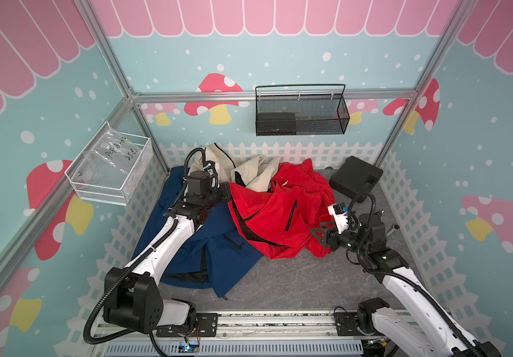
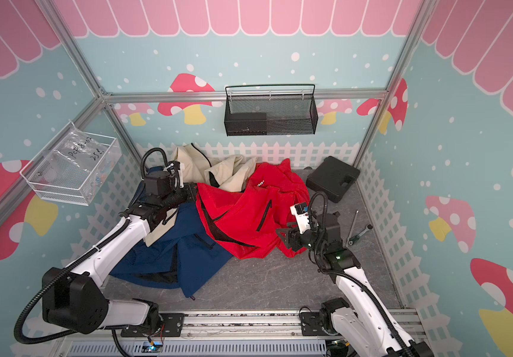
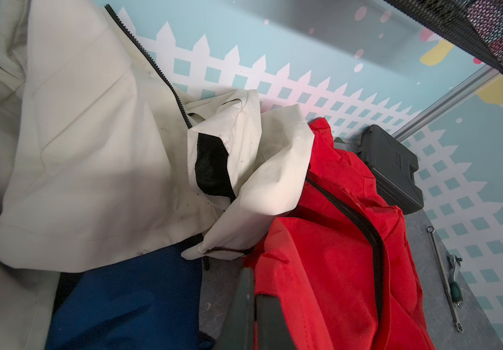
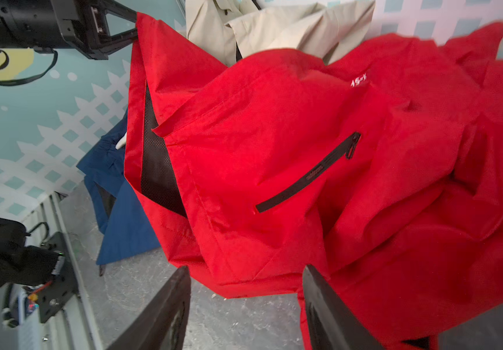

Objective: Unzip the jacket
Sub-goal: Flatten out the jacket at the center of the board.

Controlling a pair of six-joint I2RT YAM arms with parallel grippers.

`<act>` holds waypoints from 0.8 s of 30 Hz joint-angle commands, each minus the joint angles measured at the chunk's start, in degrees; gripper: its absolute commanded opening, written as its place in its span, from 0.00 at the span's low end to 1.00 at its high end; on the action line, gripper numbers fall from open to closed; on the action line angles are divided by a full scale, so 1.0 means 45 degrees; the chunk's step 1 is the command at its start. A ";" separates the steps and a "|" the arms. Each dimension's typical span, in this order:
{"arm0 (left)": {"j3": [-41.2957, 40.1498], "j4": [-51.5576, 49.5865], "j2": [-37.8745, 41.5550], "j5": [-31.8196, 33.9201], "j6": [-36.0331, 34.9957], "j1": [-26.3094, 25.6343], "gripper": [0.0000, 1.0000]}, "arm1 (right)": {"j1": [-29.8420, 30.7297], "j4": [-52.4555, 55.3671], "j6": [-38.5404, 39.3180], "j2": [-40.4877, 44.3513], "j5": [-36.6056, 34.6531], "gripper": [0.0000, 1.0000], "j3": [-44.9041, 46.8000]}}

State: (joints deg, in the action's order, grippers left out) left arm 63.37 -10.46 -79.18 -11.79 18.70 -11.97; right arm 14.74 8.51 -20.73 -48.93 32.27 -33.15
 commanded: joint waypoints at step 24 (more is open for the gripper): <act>-0.0279 0.0119 0.0759 -0.0054 -0.0405 -0.0075 0.00 | 0.0083 -0.3274 -0.8799 -0.1989 0.2478 0.44 0.2186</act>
State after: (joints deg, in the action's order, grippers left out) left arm 62.92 -10.48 -77.43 -12.23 17.74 -12.14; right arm 14.74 -4.03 -57.87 -57.10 44.36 -24.56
